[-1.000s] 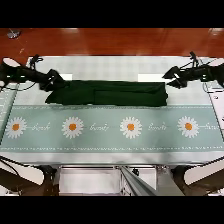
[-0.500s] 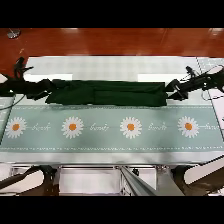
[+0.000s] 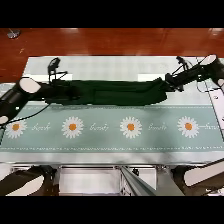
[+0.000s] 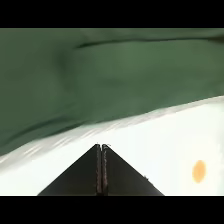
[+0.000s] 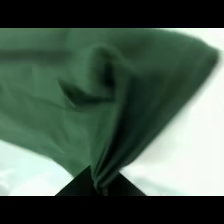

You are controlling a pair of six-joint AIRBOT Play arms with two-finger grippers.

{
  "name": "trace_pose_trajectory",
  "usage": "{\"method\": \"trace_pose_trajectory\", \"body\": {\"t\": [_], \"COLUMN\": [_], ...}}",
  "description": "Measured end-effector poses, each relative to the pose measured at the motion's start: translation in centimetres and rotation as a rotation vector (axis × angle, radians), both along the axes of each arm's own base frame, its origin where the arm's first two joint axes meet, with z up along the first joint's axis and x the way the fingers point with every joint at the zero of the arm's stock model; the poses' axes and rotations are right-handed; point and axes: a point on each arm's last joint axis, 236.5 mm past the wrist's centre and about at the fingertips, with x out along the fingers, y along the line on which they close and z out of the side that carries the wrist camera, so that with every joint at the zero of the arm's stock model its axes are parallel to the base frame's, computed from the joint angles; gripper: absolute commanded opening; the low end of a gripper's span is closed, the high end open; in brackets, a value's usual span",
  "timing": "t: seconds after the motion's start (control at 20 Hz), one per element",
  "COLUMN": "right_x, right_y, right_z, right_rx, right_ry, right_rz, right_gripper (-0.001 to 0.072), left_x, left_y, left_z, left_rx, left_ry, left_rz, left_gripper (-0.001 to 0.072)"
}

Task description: Fold the shirts.

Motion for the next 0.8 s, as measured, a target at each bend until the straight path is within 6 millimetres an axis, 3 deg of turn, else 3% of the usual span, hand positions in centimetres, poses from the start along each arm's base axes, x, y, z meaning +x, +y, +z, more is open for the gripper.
{"method": "trace_pose_trajectory", "body": {"t": [0.3, 0.5, 0.6, 0.8], "right_x": [-6.0, -10.4, -11.7, -12.9], "right_y": [-1.7, -1.5, -1.2, 0.1], "right_z": [7.5, 10.6, 11.9, 13.5], "right_rx": [-0.170, -0.215, -0.218, -0.184], "right_ry": [-0.174, -0.269, -0.307, -0.355], "right_rz": [-0.016, -0.042, -0.055, -0.059], "right_gripper": [0.0030, 0.0030, 0.0030, 0.0030], "left_x": [1.1, 0.6, -0.6, -5.4], "left_y": [-11.2, -19.6, -23.8, -31.0], "left_z": [1.2, -1.3, -3.6, -7.0], "left_rx": [-0.009, -0.029, -0.037, -0.083], "left_ry": [-0.110, -0.046, 0.030, 0.193], "left_rz": [-0.186, -0.291, -0.340, -0.450], "left_gripper": [0.0033, 0.0033, 0.0033, 0.0034]}}
